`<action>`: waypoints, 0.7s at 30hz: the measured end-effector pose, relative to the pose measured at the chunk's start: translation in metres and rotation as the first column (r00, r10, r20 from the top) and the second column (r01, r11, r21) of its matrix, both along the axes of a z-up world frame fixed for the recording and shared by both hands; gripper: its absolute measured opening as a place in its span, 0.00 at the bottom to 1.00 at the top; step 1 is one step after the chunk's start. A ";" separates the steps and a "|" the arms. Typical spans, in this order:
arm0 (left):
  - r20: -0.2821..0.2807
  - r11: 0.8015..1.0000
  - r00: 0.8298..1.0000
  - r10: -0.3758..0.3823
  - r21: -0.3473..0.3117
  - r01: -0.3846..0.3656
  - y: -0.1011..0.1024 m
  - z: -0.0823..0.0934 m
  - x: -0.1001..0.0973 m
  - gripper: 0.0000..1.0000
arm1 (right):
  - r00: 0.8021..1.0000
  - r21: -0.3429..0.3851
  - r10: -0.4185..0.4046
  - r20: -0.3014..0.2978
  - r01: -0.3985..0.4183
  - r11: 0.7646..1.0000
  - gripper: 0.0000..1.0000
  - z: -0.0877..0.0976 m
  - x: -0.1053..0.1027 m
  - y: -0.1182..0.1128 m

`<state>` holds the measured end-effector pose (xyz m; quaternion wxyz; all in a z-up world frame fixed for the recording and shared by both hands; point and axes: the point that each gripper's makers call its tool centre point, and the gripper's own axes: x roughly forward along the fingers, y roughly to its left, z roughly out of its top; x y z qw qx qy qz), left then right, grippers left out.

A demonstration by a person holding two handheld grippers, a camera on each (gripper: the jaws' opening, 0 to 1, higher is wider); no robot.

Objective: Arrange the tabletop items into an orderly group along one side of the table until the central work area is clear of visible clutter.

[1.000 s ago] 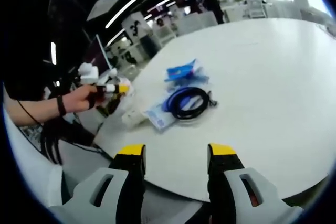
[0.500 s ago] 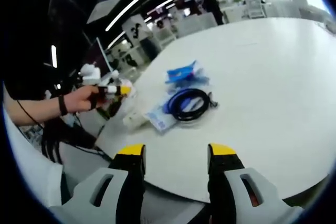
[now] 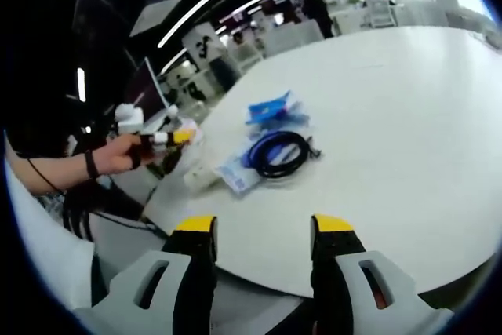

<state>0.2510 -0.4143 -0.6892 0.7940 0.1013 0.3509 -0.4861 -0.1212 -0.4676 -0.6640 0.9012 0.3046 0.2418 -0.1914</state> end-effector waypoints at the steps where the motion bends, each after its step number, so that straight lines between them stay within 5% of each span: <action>1: -0.001 1.000 1.000 -0.003 0.003 0.003 0.002 -0.001 -0.003 0.40 | 1.000 0.002 0.000 -0.001 0.000 1.000 0.46 0.000 0.000 0.001; 12: -0.068 1.000 0.998 0.007 0.020 -0.006 0.044 -0.028 -0.037 0.39 | 1.000 0.017 0.003 -0.005 -0.003 1.000 0.46 -0.005 -0.005 0.008; 21: 0.003 0.980 0.981 -0.196 0.023 0.195 0.049 -0.020 -0.082 0.42 | 1.000 0.024 0.013 -0.001 -0.013 1.000 0.46 -0.007 -0.001 0.010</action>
